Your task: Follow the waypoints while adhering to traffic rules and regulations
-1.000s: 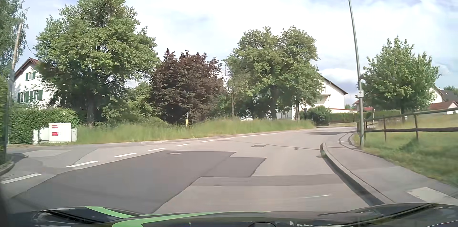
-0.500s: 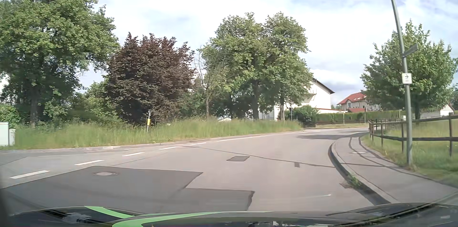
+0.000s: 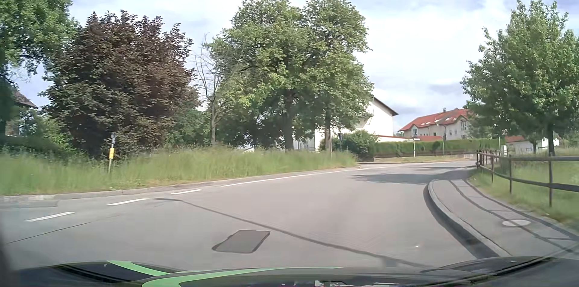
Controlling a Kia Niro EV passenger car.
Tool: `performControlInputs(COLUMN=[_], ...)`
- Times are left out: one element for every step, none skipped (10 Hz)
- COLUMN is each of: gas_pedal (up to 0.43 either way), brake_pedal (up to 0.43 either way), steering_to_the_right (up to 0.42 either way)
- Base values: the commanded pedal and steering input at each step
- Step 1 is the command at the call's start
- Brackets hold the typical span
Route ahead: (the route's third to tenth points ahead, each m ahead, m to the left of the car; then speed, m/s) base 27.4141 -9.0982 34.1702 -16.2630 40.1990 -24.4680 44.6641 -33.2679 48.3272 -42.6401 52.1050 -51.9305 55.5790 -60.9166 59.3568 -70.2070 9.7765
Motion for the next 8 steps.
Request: performControlInputs(gas_pedal=[0.098,0.110,0.118,0.118,0.118,0.118,0.118,0.118], brake_pedal=[0.000,0.000,0.000,0.000,0.000,0.000,0.000,0.000], steering_to_the_right=[0.099,0.101,0.104,0.111,0.114,0.116,0.122,0.124])
